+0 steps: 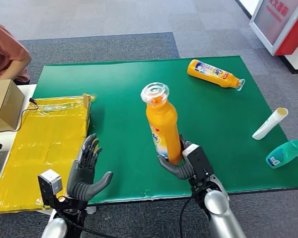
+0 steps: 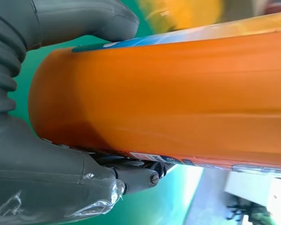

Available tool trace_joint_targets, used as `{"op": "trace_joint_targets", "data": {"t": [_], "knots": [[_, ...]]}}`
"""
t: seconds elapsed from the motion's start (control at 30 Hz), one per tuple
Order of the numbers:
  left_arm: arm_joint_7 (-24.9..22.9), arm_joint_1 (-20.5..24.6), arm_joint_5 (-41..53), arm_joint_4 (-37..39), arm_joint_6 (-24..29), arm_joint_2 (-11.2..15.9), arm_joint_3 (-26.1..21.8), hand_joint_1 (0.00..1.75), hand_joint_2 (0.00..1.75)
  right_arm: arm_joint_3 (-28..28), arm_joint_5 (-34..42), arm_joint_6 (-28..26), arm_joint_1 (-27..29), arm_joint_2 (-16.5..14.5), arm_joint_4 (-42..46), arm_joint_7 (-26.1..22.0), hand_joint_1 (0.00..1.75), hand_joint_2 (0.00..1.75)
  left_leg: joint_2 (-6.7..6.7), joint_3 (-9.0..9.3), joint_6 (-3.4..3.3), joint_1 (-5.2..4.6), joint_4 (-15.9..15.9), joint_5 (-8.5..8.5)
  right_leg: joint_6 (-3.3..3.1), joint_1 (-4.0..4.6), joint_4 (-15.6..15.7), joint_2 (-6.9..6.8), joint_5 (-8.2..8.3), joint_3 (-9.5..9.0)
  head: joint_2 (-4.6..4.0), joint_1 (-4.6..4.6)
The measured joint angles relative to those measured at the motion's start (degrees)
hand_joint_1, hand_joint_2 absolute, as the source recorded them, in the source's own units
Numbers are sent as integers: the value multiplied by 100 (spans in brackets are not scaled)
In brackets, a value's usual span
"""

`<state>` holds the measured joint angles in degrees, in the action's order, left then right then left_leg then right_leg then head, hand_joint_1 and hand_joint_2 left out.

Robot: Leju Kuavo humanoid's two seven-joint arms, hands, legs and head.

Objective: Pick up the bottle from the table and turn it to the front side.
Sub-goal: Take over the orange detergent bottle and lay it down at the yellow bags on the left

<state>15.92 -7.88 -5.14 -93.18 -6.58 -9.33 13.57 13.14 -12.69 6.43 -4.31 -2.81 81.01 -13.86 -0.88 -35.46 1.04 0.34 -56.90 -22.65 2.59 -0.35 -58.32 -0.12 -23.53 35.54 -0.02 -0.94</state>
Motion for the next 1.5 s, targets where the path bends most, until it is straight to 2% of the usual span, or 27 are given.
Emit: {"op": "trace_joint_targets", "data": {"t": [0.23,0.37,0.57,0.73,0.9,1.2,1.3,1.5], "knots": [[-69,478,-1201,138,-239,38,279,0,175,248,464,-240,-229,-145,71,-154,175,175,1,-1,-1,-1,0,6,1,0,0,-1,5,0,0,1],[-96,698,-1295,243,-229,61,461,0,175,409,511,-318,-314,-186,71,-177,175,175,0,-1,0,-1,0,7,1,0,0,-1,6,0,0,0],[-99,782,-1346,323,-216,107,550,0,175,509,502,-378,-338,-191,71,-198,175,175,1,-3,1,0,0,5,-1,0,0,-1,3,3,0,0],[-127,973,-1421,316,-324,168,670,0,175,738,-198,-795,-420,-206,45,-366,175,175,0,-10,2,0,0,6,-1,0,-1,-1,3,9,0,1],[-462,1412,-1746,234,-510,239,925,0,175,1093,-708,-1191,-592,-304,-147,-516,175,175,1,-10,6,0,0,12,-1,1,-1,-1,5,9,0,1],[-1030,2447,-1392,229,377,357,1362,0,175,1395,-1289,-1855,-771,-460,-562,-597,175,175,2,-13,5,0,-1,17,2,0,-2,-2,10,11,0,1],[-1138,2783,-1355,257,438,396,1465,0,175,1455,-1473,-2036,-834,-489,-674,-594,175,175,1,-13,6,0,-1,17,1,0,-2,-1,10,11,0,1],[-1264,3128,-1327,335,493,445,1577,0,175,1577,-1922,-2473,-943,-553,-875,-522,175,175,1,-20,6,0,-1,18,1,0,-2,-1,10,21,0,0]]}}
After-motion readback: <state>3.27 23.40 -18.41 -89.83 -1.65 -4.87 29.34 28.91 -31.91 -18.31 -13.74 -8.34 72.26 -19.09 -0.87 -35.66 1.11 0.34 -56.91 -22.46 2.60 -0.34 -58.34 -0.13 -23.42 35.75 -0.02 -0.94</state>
